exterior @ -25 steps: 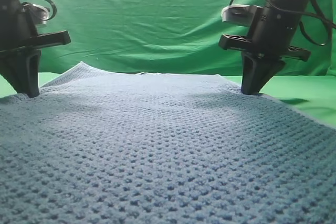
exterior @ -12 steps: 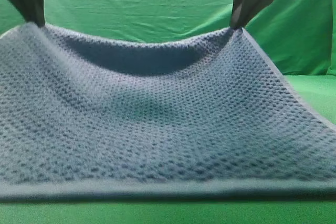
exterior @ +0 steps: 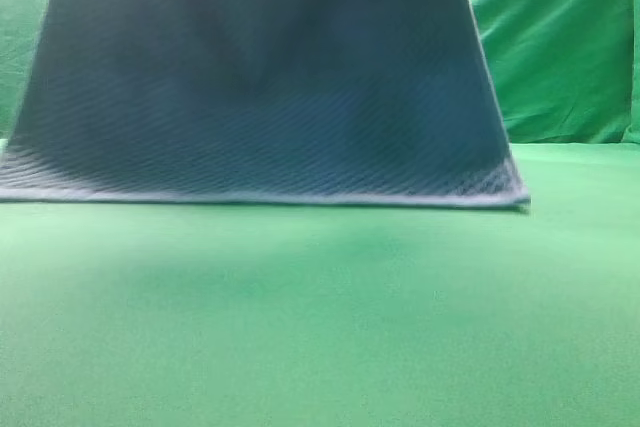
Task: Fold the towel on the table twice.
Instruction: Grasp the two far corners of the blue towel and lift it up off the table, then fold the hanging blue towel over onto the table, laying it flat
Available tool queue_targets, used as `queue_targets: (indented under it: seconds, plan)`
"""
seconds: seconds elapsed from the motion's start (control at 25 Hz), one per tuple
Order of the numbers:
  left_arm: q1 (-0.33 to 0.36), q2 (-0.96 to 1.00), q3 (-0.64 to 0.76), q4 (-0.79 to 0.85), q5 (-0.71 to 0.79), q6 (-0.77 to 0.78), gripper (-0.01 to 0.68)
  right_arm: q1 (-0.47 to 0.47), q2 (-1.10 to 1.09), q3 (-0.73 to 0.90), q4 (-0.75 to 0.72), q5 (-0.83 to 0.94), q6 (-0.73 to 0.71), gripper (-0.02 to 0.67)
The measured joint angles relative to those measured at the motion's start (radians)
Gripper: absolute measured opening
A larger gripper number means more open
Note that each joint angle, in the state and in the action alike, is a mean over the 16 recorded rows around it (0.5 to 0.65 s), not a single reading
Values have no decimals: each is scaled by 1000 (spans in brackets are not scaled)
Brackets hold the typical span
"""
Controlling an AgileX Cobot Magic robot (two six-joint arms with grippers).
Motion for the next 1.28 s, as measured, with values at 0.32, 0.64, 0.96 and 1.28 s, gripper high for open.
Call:
queue_targets:
  seconds: [0.32, 0.64, 0.96, 1.28]
  plan:
    - [0, 0, -40, -49, -117, 21, 0, 0, -6, -155, -59, -40, 3, 0]
    - [0, -1, -40, -46, -107, 38, 0, -11, -13, -175, -141, 49, 39, 0]
    - [0, -19, -37, -34, -17, 38, 0, -31, -51, -90, -179, 152, 71, 0]
    - [-16, -86, 37, -37, 20, 38, 0, -40, -145, 19, -180, 197, 55, 0]
